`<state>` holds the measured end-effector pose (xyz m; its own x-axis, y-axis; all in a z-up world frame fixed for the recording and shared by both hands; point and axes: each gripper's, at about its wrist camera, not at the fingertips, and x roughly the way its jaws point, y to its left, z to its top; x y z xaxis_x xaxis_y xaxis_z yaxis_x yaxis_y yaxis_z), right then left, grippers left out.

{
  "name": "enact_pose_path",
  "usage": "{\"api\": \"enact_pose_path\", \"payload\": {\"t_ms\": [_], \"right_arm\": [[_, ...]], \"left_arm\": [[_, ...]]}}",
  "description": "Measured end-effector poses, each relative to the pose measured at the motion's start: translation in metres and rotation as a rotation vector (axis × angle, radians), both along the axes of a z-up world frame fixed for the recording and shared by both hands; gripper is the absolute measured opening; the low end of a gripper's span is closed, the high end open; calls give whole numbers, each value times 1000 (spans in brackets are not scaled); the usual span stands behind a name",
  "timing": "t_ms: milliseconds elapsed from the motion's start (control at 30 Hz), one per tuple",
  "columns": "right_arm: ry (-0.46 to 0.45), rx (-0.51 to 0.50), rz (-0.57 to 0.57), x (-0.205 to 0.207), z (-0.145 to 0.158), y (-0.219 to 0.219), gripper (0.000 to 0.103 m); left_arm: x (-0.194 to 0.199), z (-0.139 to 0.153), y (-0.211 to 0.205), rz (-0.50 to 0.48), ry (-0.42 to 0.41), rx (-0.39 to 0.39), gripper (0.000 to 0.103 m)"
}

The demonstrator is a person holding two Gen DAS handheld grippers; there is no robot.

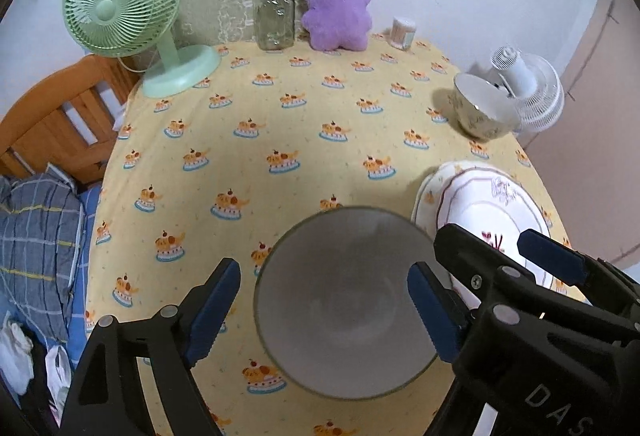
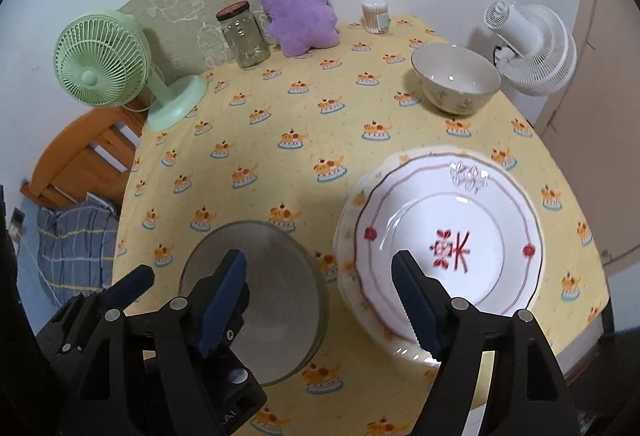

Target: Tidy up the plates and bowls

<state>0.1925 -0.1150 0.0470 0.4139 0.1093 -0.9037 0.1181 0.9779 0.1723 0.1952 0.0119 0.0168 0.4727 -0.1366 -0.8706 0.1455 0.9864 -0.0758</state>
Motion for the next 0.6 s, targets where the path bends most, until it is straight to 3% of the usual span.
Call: {"api": "enact_pose_path", "payload": {"t_ms": [600], "right_arm": [[26, 10, 120, 59, 11, -88, 78]], "left_arm": [[32, 21, -90, 165, -27, 5, 87]]}}
